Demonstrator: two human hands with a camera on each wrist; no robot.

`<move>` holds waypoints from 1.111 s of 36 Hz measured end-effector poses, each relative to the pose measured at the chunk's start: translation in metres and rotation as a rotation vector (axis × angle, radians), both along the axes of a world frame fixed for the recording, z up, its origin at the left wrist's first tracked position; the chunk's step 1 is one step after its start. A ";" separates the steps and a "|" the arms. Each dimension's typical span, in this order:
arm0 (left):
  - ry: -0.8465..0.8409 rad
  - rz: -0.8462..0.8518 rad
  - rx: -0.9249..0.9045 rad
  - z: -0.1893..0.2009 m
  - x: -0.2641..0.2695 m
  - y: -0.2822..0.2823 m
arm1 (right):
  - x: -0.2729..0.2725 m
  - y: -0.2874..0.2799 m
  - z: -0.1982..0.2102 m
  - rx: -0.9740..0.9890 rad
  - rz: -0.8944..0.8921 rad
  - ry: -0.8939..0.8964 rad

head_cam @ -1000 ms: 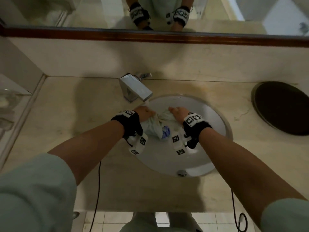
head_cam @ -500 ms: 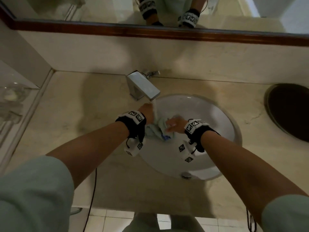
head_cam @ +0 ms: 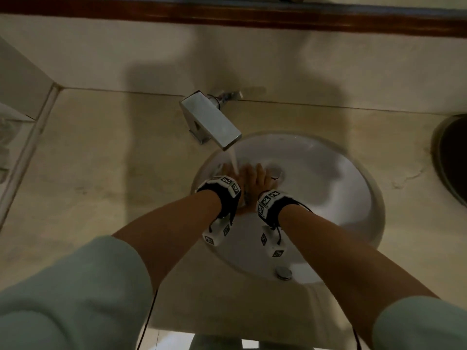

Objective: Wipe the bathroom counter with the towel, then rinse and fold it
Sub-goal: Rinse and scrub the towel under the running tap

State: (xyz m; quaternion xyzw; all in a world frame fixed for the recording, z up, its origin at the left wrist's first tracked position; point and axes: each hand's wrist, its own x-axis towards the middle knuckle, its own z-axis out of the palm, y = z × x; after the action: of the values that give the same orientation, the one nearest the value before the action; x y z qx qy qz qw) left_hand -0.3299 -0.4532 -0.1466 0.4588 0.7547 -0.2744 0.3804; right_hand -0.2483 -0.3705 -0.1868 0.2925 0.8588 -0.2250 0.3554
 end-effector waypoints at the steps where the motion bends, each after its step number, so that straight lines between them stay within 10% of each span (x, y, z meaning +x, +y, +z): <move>1: -0.007 0.022 0.042 -0.010 0.001 0.002 | -0.002 -0.001 -0.004 -0.009 -0.016 -0.014; 8: -0.096 0.228 0.165 -0.119 -0.013 0.023 | -0.014 0.001 -0.035 0.079 0.007 -0.104; 16: -0.056 0.125 0.093 -0.036 0.010 0.034 | -0.010 0.010 -0.040 0.079 -0.019 0.029; 27: -0.165 0.424 0.273 -0.061 -0.014 0.038 | -0.004 0.032 -0.037 -0.034 -0.006 0.267; 36: 0.072 0.616 0.629 -0.043 -0.024 0.035 | -0.023 0.046 0.003 -0.338 -0.401 0.416; 40: -0.147 0.597 0.581 -0.042 -0.030 0.023 | -0.023 0.038 0.015 -0.581 -0.508 0.598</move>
State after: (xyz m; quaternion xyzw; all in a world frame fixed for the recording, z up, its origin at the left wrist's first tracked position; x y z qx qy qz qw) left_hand -0.3596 -0.4302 -0.1888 0.3264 0.8714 0.1053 0.3508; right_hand -0.2712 -0.3324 -0.1723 0.3042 0.7263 -0.6091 0.0940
